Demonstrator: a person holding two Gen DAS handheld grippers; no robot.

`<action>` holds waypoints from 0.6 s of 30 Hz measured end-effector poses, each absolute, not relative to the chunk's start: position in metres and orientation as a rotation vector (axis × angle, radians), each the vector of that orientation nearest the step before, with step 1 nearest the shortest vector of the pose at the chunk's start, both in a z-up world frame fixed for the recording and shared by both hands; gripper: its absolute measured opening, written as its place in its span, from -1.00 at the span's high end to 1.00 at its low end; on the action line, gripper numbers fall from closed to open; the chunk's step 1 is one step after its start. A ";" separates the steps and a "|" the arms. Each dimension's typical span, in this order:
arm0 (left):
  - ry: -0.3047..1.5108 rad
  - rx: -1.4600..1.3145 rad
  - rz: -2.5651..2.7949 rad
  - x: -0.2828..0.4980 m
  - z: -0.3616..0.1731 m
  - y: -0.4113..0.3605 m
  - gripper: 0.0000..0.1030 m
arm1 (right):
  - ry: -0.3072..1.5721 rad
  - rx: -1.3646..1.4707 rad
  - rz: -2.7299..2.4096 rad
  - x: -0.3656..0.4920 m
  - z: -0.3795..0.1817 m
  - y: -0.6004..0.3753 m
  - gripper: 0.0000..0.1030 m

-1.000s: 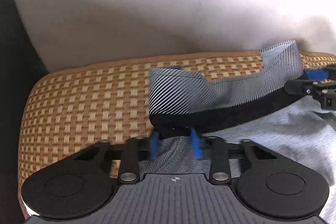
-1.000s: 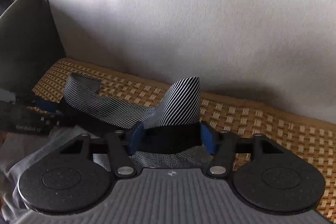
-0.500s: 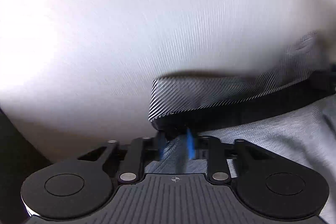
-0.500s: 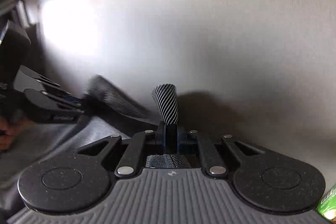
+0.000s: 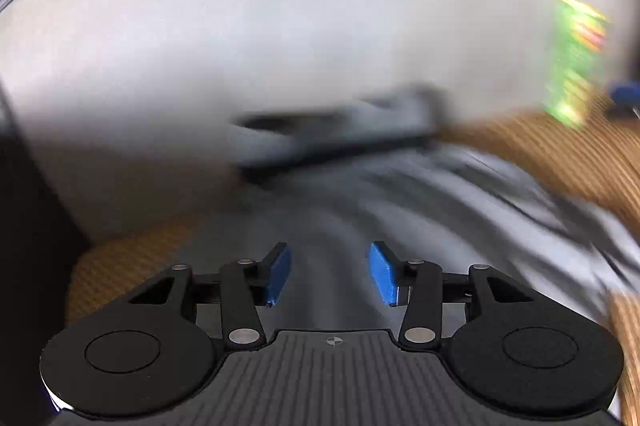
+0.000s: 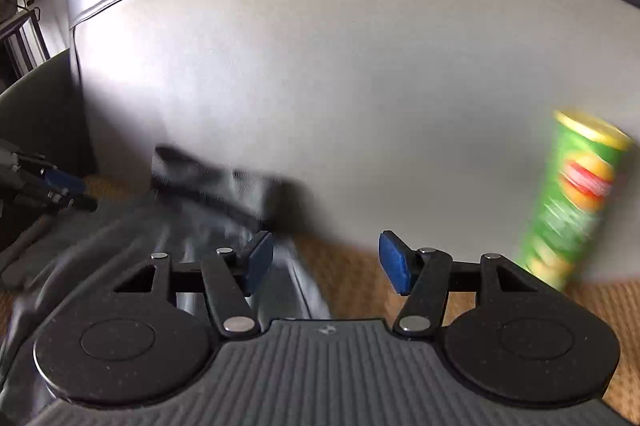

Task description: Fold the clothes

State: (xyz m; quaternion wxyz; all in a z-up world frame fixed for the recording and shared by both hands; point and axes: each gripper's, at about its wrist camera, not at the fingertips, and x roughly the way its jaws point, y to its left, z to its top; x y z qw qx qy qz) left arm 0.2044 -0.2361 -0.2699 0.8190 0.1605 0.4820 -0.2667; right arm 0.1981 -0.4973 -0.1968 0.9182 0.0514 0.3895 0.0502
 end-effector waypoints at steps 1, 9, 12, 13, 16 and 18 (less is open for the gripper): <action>1.050 0.340 -0.616 0.183 -0.272 -0.247 -0.29 | 0.821 0.131 0.084 0.182 -0.191 -0.505 -0.25; 1.150 0.369 -0.742 0.056 -0.318 -0.351 -0.29 | 0.997 0.199 0.003 0.114 -0.217 -0.541 -0.17; 1.173 0.395 -0.706 0.037 -0.333 -0.380 -0.30 | 1.007 0.196 0.063 0.116 -0.242 -0.541 -0.11; 1.186 0.395 -0.681 0.034 -0.339 -0.387 -0.30 | 1.007 0.195 0.081 0.120 -0.251 -0.542 -0.11; 1.231 0.370 -0.604 0.031 -0.353 -0.403 -0.29 | 1.023 0.196 0.133 0.136 -0.272 -0.548 -0.11; 1.248 0.357 -0.556 0.030 -0.359 -0.410 -0.28 | 1.032 0.199 0.170 0.146 -0.285 -0.552 -0.11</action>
